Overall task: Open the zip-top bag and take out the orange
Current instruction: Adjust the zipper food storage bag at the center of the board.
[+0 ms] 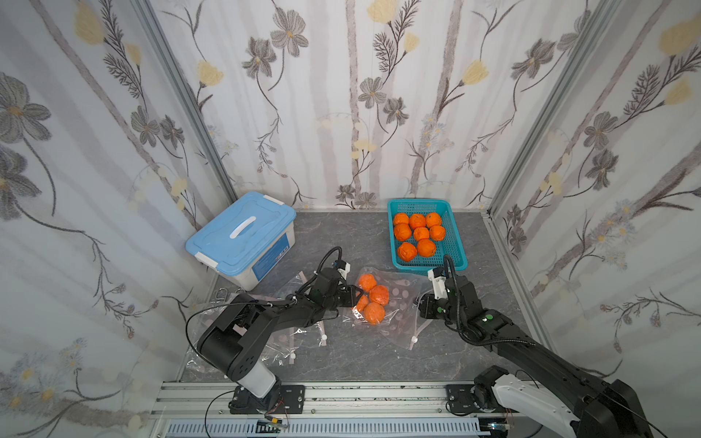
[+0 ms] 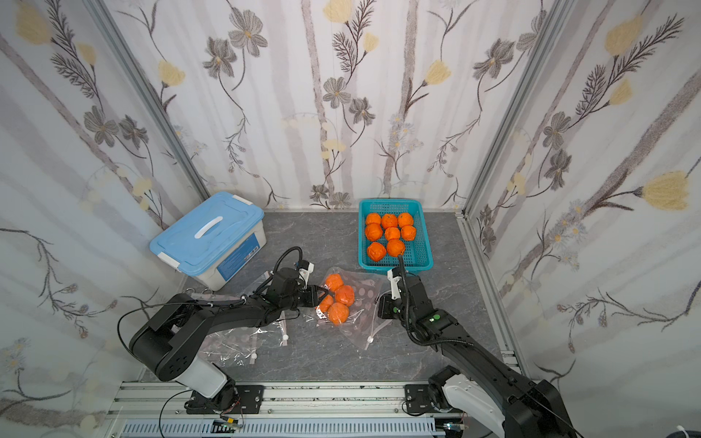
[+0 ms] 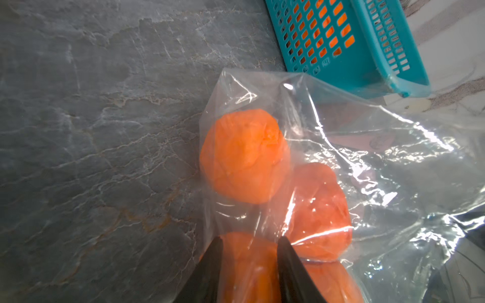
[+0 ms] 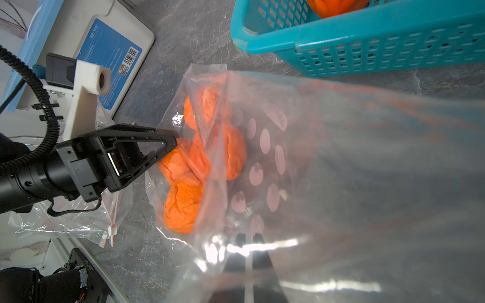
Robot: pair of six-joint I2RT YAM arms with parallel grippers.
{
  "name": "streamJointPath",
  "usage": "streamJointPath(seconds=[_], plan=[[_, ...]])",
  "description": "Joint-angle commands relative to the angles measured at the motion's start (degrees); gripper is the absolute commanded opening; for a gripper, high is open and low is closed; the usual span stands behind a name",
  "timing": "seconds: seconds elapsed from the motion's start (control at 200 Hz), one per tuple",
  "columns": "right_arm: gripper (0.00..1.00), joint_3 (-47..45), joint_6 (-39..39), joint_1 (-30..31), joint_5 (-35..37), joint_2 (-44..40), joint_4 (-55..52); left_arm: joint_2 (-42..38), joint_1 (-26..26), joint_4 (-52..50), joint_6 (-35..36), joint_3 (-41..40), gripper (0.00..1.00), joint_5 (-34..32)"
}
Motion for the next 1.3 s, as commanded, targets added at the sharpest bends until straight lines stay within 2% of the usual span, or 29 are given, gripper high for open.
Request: streamJointPath(seconds=[0.0, 0.235, 0.365, 0.659, 0.809, 0.964, 1.049, 1.294], plan=[[0.11, -0.5, -0.6, 0.0, -1.0, -0.1, 3.3, -1.2, 0.0, 1.0, 1.0, -0.1, 0.21, 0.3], [0.11, -1.3, -0.5, 0.0, -2.2, 1.2, 5.2, -5.4, 0.0, -2.2, 2.4, -0.4, 0.0, 0.4], [0.11, -2.5, -0.4, 0.1, -3.7, 1.2, 7.9, -9.8, -0.1, -6.5, 2.9, 0.3, 0.0, 0.7], [0.08, -7.6, 2.6, 0.2, -6.3, 3.3, 19.6, -26.3, -0.6, -19.2, 6.8, 2.3, 0.0, -2.4], [0.06, -8.4, 5.5, 0.9, -9.2, 9.5, 28.3, -28.5, -0.6, -22.3, 7.3, 2.6, 0.0, -2.2], [0.06, -6.2, 5.3, 2.0, -9.8, 16.7, 30.5, -29.0, -0.6, -23.9, 8.4, 2.2, 0.0, -4.0], [0.06, -5.7, 5.3, 2.0, -7.4, 17.7, 30.1, -28.8, -0.6, -24.9, 8.7, 2.5, 0.0, -4.6], [0.05, -5.4, 4.2, 1.2, 8.1, 15.0, 22.8, -29.6, -0.6, -26.5, 9.5, 3.2, 0.0, -6.4]])
